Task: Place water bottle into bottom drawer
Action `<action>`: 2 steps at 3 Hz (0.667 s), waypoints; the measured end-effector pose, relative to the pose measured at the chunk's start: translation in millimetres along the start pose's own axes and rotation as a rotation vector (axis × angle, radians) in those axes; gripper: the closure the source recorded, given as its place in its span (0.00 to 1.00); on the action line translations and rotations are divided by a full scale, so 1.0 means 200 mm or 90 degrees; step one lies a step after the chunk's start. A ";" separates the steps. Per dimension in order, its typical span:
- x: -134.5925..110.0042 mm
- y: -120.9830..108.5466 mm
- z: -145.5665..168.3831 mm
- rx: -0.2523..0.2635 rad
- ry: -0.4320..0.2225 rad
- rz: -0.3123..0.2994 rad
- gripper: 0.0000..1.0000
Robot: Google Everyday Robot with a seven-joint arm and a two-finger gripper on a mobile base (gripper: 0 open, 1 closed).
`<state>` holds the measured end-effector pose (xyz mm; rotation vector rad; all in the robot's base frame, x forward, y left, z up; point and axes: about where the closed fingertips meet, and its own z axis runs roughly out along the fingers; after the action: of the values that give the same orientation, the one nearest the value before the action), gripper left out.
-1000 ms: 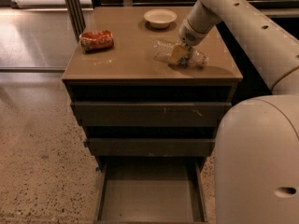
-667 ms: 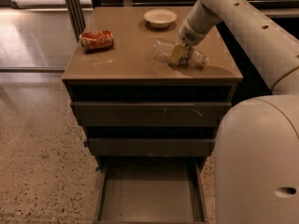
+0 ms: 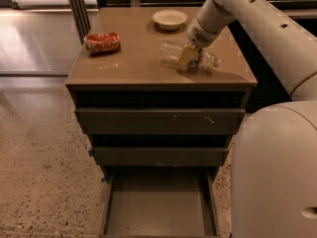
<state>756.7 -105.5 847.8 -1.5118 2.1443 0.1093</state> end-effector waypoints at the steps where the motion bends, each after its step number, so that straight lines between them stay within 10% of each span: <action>1: -0.04 0.14 -0.21 -0.002 -0.032 -0.010 1.00; 2: -0.06 0.42 -0.43 -0.025 -0.075 -0.016 1.00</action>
Offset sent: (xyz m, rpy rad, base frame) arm -0.1910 0.0209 0.0945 0.1939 -0.0090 0.1137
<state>653.3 -93.0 910.1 -1.5155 2.0398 0.2269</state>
